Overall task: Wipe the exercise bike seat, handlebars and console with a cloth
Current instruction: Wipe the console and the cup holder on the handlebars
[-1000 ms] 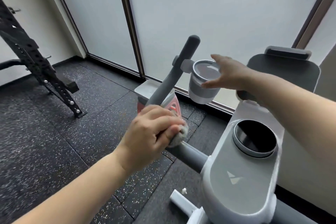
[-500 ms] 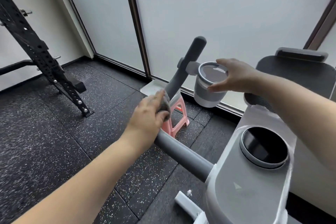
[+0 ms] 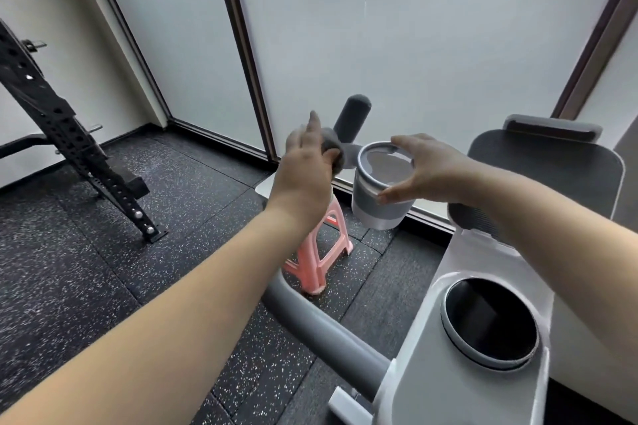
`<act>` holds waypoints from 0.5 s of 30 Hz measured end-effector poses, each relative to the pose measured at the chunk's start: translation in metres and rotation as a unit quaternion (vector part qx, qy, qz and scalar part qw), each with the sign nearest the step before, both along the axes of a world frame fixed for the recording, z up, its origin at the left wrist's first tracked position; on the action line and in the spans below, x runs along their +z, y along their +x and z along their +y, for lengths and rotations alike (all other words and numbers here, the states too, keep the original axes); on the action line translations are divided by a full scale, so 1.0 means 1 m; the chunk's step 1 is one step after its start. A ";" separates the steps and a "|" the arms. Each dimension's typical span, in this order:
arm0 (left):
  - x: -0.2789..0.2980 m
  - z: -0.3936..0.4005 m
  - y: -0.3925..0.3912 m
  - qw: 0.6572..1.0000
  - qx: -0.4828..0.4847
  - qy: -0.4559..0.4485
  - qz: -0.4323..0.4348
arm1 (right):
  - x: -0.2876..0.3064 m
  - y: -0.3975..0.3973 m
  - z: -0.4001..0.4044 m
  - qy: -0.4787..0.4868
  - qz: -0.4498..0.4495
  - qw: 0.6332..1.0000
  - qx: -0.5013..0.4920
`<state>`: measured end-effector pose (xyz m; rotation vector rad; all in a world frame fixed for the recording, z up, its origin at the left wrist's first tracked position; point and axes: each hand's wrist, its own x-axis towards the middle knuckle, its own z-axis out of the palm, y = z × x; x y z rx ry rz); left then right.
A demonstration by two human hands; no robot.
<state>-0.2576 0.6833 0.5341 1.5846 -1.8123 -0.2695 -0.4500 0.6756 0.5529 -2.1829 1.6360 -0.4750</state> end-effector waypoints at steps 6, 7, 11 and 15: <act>-0.017 0.004 -0.004 0.987 0.044 0.050 -0.147 | 0.000 -0.001 0.000 -0.005 -0.004 1.000 0.007; -0.020 0.007 0.002 0.986 0.041 0.055 -0.154 | -0.001 -0.001 0.000 -0.005 -0.005 1.000 0.008; -0.007 0.012 0.013 0.999 0.034 -0.019 -0.038 | -0.003 -0.001 0.000 -0.007 -0.013 1.000 0.011; 0.018 -0.017 -0.020 0.993 -0.024 -0.113 -0.017 | -0.003 -0.002 0.000 -0.015 -0.005 1.000 0.013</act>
